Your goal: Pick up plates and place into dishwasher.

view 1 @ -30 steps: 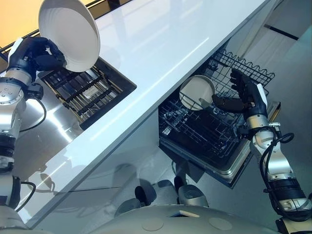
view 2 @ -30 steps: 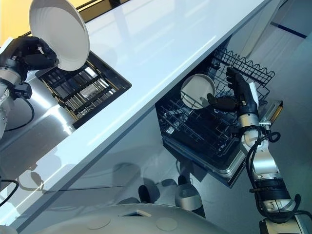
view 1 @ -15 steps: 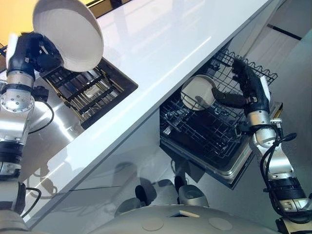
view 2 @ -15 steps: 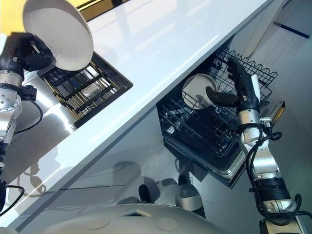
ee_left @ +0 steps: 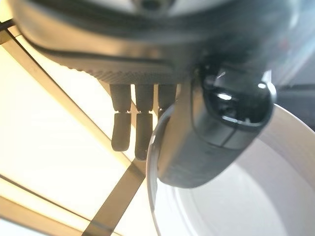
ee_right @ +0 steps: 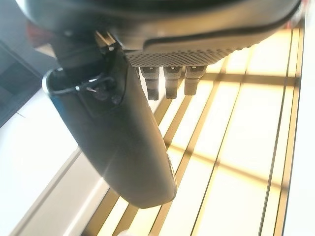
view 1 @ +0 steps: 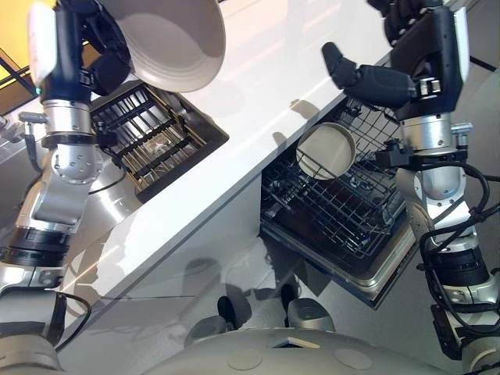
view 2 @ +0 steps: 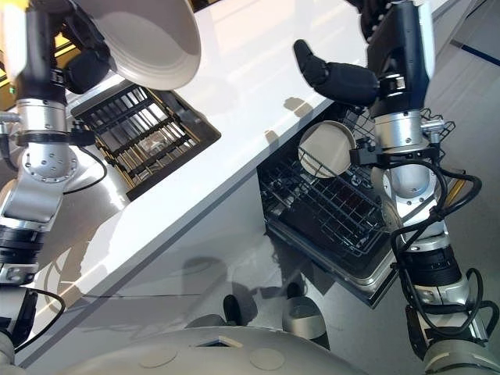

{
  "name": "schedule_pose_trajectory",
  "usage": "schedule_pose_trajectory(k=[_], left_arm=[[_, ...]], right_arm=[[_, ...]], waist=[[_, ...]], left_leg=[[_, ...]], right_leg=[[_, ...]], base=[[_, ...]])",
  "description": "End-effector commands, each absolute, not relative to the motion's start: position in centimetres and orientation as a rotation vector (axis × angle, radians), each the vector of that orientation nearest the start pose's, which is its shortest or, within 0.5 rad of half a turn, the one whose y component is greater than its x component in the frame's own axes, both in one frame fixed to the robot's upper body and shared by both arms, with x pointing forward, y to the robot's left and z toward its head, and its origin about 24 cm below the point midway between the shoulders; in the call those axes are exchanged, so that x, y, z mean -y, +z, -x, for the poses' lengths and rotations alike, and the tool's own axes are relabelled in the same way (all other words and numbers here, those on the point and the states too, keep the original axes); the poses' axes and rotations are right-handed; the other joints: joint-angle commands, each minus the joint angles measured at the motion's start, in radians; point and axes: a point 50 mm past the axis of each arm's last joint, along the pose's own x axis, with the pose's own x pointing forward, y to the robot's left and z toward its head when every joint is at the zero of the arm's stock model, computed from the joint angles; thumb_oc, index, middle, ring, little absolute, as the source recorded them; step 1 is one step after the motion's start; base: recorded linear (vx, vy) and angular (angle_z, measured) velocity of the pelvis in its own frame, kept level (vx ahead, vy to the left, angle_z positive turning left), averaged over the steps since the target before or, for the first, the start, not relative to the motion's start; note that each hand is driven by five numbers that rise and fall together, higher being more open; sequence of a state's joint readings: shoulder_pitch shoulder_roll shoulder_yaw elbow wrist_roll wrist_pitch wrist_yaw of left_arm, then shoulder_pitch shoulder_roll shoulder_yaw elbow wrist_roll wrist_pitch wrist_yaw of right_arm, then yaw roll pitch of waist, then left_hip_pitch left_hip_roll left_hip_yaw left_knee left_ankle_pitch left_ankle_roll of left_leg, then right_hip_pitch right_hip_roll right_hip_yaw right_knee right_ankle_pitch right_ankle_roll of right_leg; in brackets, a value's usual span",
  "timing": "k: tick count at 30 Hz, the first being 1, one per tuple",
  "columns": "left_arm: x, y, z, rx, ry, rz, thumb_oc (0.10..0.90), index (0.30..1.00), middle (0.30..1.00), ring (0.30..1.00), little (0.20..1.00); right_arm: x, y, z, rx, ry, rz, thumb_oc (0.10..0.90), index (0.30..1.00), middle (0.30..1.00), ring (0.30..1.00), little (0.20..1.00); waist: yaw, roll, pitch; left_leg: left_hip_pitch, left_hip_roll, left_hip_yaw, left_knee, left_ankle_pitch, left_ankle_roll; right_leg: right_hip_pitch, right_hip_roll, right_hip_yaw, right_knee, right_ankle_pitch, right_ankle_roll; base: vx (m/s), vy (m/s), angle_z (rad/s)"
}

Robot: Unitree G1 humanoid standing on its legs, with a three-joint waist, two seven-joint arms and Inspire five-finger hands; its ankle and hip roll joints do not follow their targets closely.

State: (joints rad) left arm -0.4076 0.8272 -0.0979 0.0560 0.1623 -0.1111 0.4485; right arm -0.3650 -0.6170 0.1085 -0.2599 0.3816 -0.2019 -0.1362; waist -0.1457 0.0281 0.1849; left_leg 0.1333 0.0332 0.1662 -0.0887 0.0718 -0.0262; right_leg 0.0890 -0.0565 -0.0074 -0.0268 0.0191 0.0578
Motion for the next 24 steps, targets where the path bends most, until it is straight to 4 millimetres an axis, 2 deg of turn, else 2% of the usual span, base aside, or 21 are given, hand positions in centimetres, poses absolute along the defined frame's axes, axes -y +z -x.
schedule_pose_trajectory(k=[1, 6, 11, 17, 24], left_arm=[[-23.9, 26.8, -30.3, 0.906, 0.457, -0.904, 0.100, 0.300, 0.300, 0.300, 0.200], [-22.1, 25.6, -31.2, 0.924, 0.419, -0.921, 0.100, 0.300, 0.300, 0.300, 0.200], [-21.1, 24.5, -31.4, 0.956, 0.419, -0.945, 0.100, 0.300, 0.300, 0.300, 0.200], [-20.3, 23.3, -32.0, 0.948, 0.411, -0.976, 0.100, 0.300, 0.300, 0.300, 0.200], [-19.8, 22.1, -32.2, 0.961, 0.393, -0.972, 0.100, 0.300, 0.300, 0.300, 0.200]], right_arm=[[15.0, 26.7, -25.9, 0.922, 0.383, 0.051, 0.800, 0.900, 0.900, 0.900, 0.900], [12.6, 25.7, -26.9, 0.824, 0.486, -0.110, 0.800, 0.900, 0.900, 0.900, 0.900], [11.0, 24.7, -27.2, 0.732, 0.577, -0.218, 0.800, 0.900, 0.900, 0.900, 0.900], [9.2, 23.8, -27.2, 0.646, 0.650, -0.314, 0.800, 0.900, 0.900, 0.900, 0.900], [8.2, 22.4, -27.7, 0.545, 0.659, -0.336, 0.800, 0.900, 0.900, 0.900, 0.900]], waist=[[0.020, 0.007, -0.110], [0.035, -0.002, -0.121], [0.042, -0.009, -0.127], [0.043, -0.013, -0.133], [0.041, -0.017, -0.138]], left_leg=[[0.004, -0.065, -0.042, 0.023, -0.094, 0.037], [0.003, -0.064, -0.048, 0.017, -0.085, 0.033], [-0.001, -0.066, -0.049, 0.012, -0.079, 0.031], [-0.010, -0.065, -0.048, 0.004, -0.071, 0.029], [-0.016, -0.064, -0.044, 0.002, -0.066, 0.031]], right_leg=[[-0.032, 0.090, -0.065, 0.121, -0.099, 0.005], [-0.027, 0.088, -0.069, 0.104, -0.085, 0.007], [-0.026, 0.085, -0.070, 0.078, -0.065, 0.011], [-0.029, 0.083, -0.069, 0.059, -0.046, 0.016], [-0.035, 0.082, -0.066, 0.055, -0.040, 0.018]], base=[[0.00, -0.004, 0.24], [0.01, -0.008, 0.16], [0.02, -0.003, 0.07], [0.00, 0.000, 0.01], [0.00, 0.000, 0.00]])
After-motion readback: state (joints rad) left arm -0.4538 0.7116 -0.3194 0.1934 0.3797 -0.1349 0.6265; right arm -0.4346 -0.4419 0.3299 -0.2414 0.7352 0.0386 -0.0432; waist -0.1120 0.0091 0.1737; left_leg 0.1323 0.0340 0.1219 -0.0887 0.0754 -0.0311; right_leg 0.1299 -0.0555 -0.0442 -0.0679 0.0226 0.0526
